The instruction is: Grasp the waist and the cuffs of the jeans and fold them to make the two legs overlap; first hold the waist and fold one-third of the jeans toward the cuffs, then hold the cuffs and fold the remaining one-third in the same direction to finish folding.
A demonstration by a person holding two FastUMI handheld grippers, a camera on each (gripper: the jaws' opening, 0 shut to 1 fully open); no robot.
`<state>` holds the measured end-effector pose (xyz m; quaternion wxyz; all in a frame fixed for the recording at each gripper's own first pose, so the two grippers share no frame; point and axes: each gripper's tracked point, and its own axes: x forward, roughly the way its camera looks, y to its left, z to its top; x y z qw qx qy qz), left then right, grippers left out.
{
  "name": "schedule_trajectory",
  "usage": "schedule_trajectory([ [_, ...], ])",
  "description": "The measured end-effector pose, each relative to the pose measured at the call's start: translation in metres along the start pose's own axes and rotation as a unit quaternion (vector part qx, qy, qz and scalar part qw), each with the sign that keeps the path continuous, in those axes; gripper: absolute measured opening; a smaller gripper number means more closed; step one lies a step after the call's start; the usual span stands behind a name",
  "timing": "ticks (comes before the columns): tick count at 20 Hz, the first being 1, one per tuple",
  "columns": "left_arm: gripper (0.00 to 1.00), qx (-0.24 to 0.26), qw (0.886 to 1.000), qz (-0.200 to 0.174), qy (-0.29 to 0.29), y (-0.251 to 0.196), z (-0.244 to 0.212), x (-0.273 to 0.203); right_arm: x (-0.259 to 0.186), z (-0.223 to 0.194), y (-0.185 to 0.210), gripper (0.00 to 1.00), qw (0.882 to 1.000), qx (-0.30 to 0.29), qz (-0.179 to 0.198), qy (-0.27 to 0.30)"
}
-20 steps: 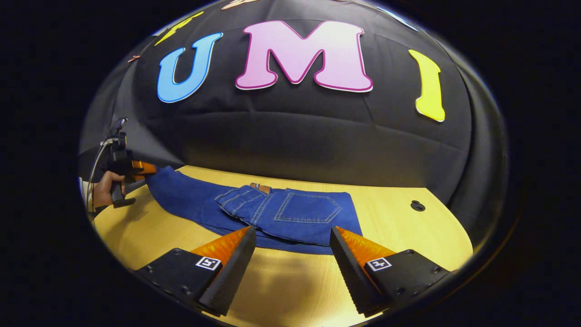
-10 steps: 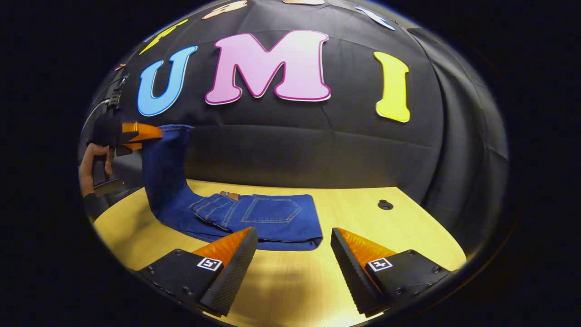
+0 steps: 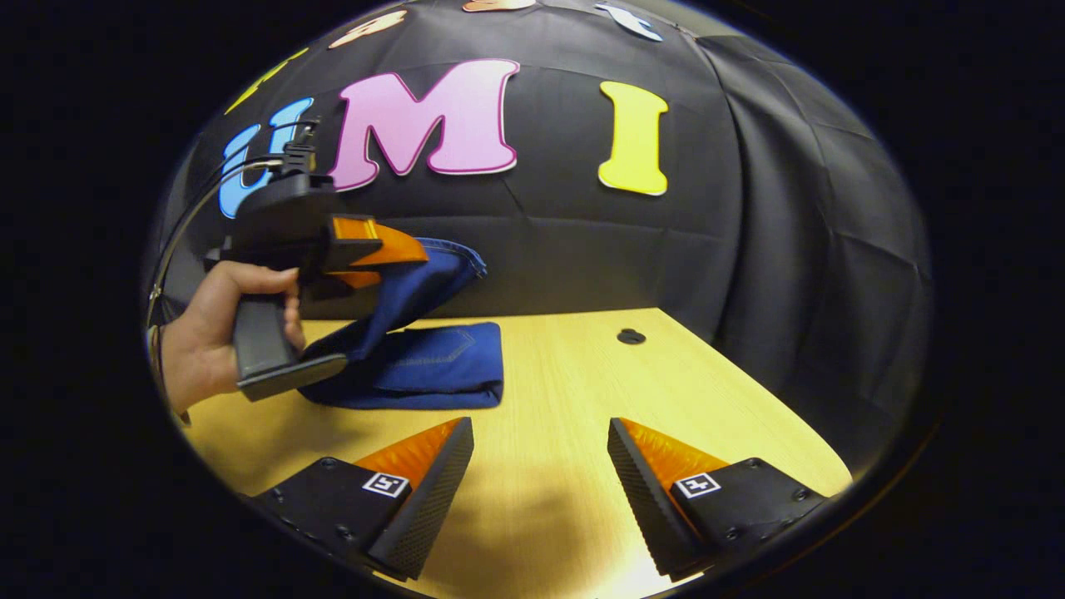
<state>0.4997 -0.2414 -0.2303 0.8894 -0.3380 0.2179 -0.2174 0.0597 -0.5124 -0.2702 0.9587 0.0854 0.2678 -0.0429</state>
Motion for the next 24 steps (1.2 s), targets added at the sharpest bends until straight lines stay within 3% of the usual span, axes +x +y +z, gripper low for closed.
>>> schedule_trajectory([
  [4,0.11,-0.047,0.997,0.044,0.052,0.001,-0.05,0.034,-0.013,-0.022,-0.023,0.99,1.0,-0.003,-0.022,0.015],
  [7,0.18,-0.035,0.998,0.035,0.048,-0.005,-0.06,0.039,-0.02,-0.025,-0.035,0.99,0.999,-0.005,-0.032,0.015],
  [9,0.4,0.0,0.999,0.018,0.044,-0.009,-0.061,0.03,-0.024,-0.022,-0.036,0.99,0.999,0.0,-0.035,0.01],
  [10,0.71,0.024,0.999,0.013,0.04,-0.011,-0.058,0.026,-0.027,-0.02,-0.034,0.99,0.999,0.002,-0.034,0.007],
  [12,0.96,0.073,0.997,0.015,0.026,-0.016,-0.05,0.015,-0.032,-0.016,-0.026,0.99,1.0,0.009,-0.028,0.005],
  [19,0.97,0.156,0.984,0.043,-0.072,-0.055,0.029,-0.086,-0.083,0.033,0.016,0.99,1.0,0.0,0.008,-0.022],
  [24,0.96,0.23,0.956,0.11,-0.147,-0.066,0.087,-0.218,-0.143,0.1,0.043,0.99,0.997,-0.027,0.03,-0.064],
])
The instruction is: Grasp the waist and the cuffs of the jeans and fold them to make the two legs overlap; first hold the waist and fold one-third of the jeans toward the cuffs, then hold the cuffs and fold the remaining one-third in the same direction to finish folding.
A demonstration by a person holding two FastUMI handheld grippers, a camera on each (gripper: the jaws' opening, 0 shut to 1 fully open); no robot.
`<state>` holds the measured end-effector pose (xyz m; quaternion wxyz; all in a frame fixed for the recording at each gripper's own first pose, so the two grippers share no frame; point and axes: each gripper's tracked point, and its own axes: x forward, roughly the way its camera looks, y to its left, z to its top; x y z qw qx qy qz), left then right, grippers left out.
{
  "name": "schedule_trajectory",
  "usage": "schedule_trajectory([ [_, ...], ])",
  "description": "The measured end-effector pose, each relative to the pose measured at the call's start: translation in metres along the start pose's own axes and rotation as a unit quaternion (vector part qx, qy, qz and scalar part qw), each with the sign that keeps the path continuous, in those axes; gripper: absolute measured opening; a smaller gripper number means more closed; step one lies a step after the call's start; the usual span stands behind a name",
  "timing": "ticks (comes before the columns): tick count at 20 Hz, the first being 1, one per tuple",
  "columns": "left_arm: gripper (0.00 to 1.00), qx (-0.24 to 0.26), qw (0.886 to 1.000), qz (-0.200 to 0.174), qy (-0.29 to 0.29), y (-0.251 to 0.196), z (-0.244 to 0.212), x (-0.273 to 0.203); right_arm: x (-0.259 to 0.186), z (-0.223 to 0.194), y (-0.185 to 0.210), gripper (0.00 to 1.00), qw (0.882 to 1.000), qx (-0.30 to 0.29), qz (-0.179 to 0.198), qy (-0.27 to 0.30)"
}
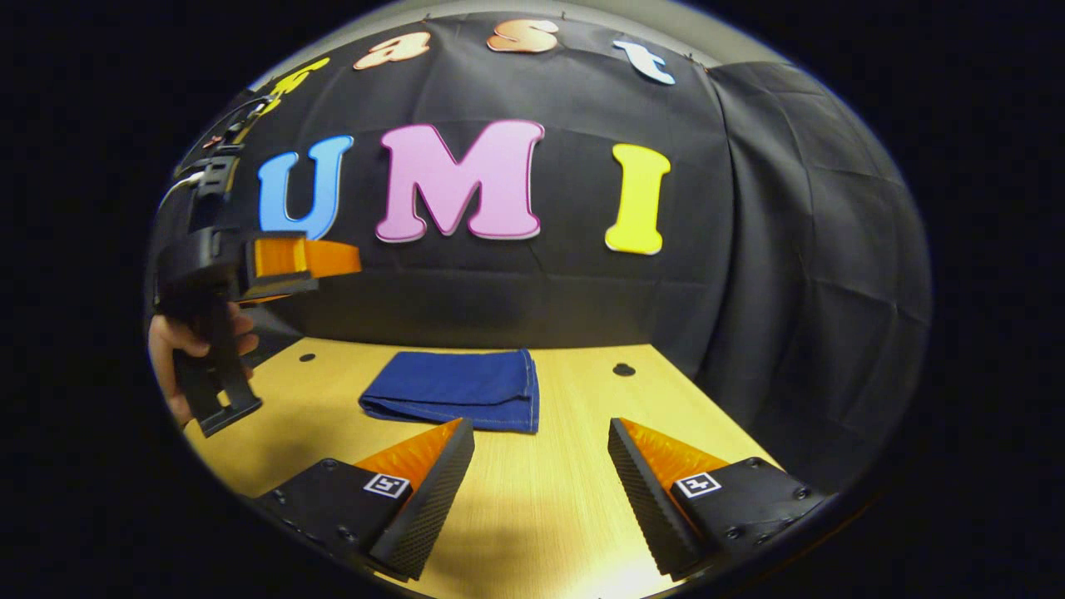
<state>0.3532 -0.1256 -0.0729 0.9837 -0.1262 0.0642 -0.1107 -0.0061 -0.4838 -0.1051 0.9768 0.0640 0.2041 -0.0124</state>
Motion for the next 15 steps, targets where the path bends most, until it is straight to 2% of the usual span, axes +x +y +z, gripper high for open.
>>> schedule_trajectory([
  [4,0.96,-0.005,0.999,0.025,-0.027,0.031,0.063,-0.105,-0.045,0.069,0.03,0.99,0.998,-0.024,0.027,-0.044],
  [8,0.96,0.016,0.998,0.055,-0.038,0.049,0.098,-0.185,-0.094,0.125,0.053,0.96,0.993,-0.036,0.043,-0.102],
  [11,0.96,0.053,0.994,0.084,-0.048,0.067,0.101,-0.246,-0.122,0.127,0.062,0.96,0.993,-0.027,0.049,-0.107],
  [15,0.96,0.069,0.986,0.138,-0.062,0.088,0.091,-0.315,-0.168,0.107,0.076,0.96,0.992,-0.018,0.061,-0.109],
])
